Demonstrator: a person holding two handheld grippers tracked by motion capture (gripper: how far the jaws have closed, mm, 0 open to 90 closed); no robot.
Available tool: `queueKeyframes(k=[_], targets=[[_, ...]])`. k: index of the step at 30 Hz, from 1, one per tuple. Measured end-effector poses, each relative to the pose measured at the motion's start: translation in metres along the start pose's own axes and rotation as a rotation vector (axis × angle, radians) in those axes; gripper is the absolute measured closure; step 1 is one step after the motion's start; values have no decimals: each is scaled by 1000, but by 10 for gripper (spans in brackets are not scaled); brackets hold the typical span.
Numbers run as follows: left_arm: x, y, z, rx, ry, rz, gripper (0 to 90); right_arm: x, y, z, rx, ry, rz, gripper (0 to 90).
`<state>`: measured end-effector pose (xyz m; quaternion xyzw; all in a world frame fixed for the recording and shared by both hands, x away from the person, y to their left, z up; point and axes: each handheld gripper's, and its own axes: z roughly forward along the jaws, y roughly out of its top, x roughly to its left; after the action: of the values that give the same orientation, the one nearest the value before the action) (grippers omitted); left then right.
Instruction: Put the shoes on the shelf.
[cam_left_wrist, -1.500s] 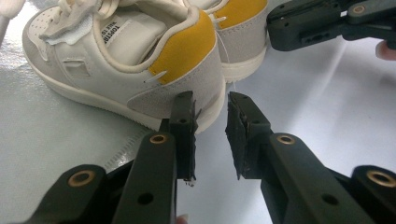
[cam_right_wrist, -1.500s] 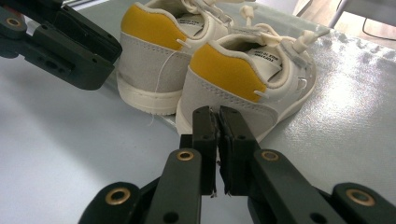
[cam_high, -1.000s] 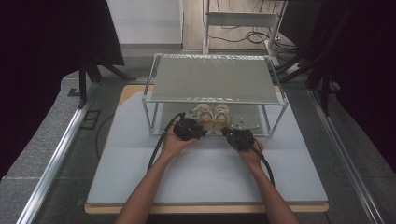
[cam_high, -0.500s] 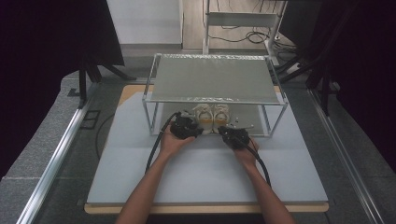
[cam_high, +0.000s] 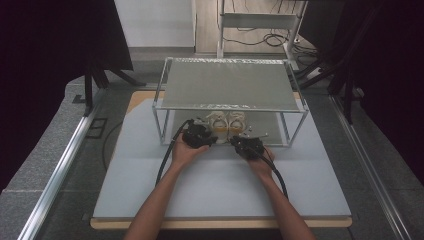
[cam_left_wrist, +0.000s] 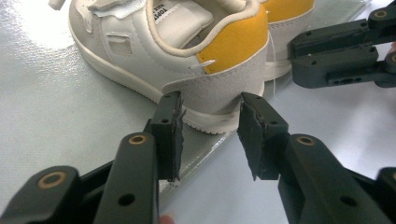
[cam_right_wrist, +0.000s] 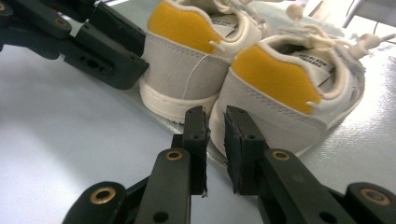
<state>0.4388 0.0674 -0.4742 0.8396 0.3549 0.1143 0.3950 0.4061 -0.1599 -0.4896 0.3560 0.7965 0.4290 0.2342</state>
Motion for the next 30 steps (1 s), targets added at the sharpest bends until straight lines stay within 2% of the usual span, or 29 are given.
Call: queueKeyframes(k=[5,6,7,8,9,11,12,13,15,17,21,28,30], targets=[[-2,-1,0,-3,7,-3,611,0,0,-1,5,4,4,777],[-3,-1,-1,-3,8,8,615,0,0,-1,5,5,2,774],[-4,-2,-2,-6,0,4,614,-1,0,-2,5,6,1,772],[-5,-2,-3,-10,-6,9,611,-1,-1,-3,0,7,-2,769],[-8,-3,-6,-17,-5,-7,609,-1,-1,-4,-1,15,-1,766],[-10,-4,-11,-33,-11,23,610,-1,-1,-8,-6,27,0,753],[-14,-5,-15,-46,-16,7,610,-1,-1,-10,-10,33,-1,744],[-19,-7,-18,-49,-12,-17,611,-1,-1,-13,-14,40,1,734],[-22,-9,-26,-65,-14,9,613,-2,-2,-19,-18,52,2,710],[-27,-12,-33,-86,-18,-5,613,-3,-3,-26,-25,63,1,687],[-34,-20,-48,-108,-24,-7,623,-1,-7,-42,-46,81,-2,664],[-48,-34,-68,-120,-55,-4,627,2,-20,-71,-66,120,0,621],[-51,-41,-74,-140,-64,-16,620,3,-25,-81,-71,133,-1,607]])
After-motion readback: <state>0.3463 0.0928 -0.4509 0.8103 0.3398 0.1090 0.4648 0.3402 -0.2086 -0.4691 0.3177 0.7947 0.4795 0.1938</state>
